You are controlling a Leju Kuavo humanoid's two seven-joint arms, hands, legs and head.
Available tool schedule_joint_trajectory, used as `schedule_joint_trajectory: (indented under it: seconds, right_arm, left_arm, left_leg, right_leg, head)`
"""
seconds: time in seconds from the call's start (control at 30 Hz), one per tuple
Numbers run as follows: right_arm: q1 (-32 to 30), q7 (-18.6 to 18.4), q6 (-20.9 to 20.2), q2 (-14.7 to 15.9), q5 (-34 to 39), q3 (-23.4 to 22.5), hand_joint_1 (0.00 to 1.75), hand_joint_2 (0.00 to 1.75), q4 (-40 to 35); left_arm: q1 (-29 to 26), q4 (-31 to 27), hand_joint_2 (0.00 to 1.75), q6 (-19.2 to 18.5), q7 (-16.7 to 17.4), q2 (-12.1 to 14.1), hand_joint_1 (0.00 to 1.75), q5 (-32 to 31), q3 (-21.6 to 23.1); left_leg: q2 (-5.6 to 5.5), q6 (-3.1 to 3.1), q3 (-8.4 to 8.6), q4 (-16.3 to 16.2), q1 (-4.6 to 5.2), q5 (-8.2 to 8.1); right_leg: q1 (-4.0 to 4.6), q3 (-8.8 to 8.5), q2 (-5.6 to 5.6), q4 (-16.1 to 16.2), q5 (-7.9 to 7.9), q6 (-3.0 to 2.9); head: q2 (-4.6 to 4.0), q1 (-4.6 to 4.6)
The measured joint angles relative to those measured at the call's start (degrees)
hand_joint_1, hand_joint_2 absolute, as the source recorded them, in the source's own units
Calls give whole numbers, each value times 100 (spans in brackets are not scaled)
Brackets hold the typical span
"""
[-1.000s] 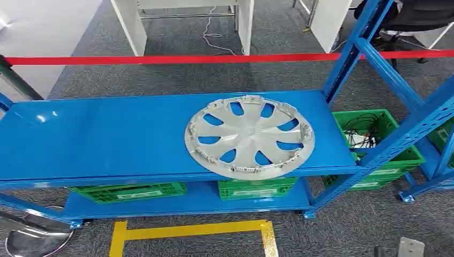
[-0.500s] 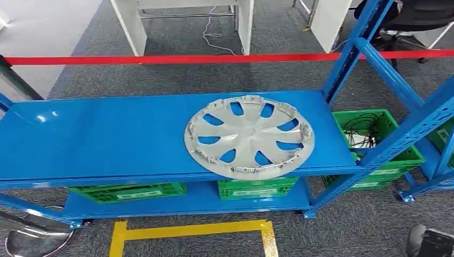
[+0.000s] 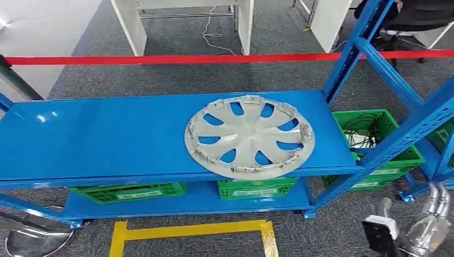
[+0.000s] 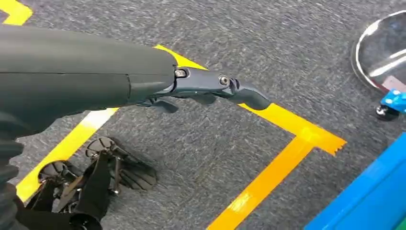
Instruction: Take the parts from the cabinet and place them on the table.
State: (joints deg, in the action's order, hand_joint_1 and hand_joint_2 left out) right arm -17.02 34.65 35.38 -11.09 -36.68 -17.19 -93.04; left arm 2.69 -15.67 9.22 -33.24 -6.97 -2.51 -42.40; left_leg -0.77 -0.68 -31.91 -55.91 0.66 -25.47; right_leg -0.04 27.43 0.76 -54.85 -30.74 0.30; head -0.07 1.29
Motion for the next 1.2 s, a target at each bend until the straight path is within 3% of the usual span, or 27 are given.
schedule_joint_trajectory:
  seconds: [0.23,0.37,0.83,1.2]
  right_arm:
    - [206,-592,-4,413,-781,979,0,175,20]
    - [419,-904,-210,683,-1013,1589,0,175,79]
    - [1409,-1655,-1601,1617,-1225,3742,0,175,538]
    - [2451,-2097,-2938,2110,-648,4948,0,175,1014]
  left_arm:
    - [70,9,175,-52,-2,-20,0,-236,0]
    - [108,11,175,-90,2,-29,0,-374,2]
    - [283,72,175,-149,168,-90,0,-960,44]
    - [393,111,175,-190,335,-125,0,-1312,171]
  left_leg:
    - [0,0,-3,0,0,0]
    - [0,0,-2,-2,0,1]
    - [0,-1,-9,-3,0,2]
    - [0,-2,-16,-14,0,5]
  right_leg:
    - [0,1,0,0,1,0]
    - [0,2,0,0,2,1]
    - [0,-8,-1,-2,2,1]
    - [0,-34,-4,-6,8,6]
  head:
    - [0,0]
    - [0,0]
    - [0,-2]
    - [0,0]
